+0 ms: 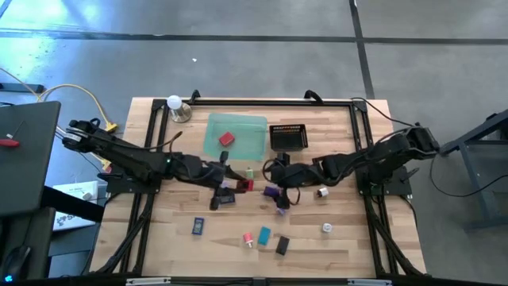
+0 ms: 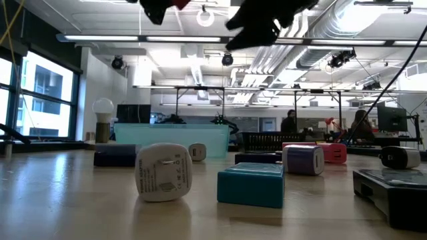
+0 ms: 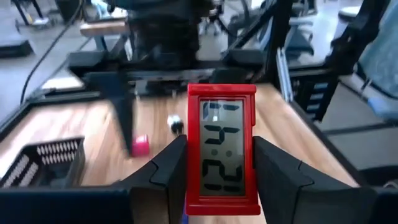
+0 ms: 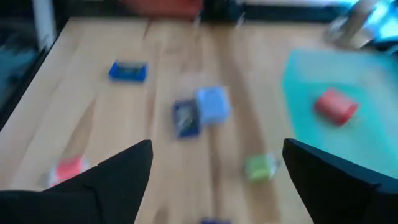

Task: Pick & Place Office items
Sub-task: Put the red digital timer into the black bin

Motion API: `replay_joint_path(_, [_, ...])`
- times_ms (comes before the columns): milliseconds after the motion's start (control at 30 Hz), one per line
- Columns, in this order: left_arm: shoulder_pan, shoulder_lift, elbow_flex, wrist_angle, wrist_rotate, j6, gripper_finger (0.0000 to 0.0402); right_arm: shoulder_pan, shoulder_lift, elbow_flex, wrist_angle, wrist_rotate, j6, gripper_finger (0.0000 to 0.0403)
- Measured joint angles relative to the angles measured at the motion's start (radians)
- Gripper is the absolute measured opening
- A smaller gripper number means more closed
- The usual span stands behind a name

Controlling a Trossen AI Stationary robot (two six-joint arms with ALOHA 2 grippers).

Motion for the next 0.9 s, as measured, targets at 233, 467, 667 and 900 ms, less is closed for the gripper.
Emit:
replay_joint_path(233, [-0.002,0.004,0.0,0.085,0.0,0.003,0.0137,0.018,0.0,0.0,0.197,0.087,-0.141,0.0325])
replay_joint_path(467, [-0.003,0.004,0.0,0.09,0.0,0.005,0.0137,0.037,-0.001,0.001,0.309,0.06,-0.219,0.0314])
replay_joint_path(667, [-0.002,0.004,0.0,0.098,-0.026,0.027,0.0137,0.036,-0.001,0.001,0.378,-0.012,-0.257,0.0313])
replay_joint_path(900, [-0.002,0.005,0.0,0.12,-0.047,0.057,0.0137,0.033,-0.001,0.001,0.439,-0.047,-0.271,0.0313])
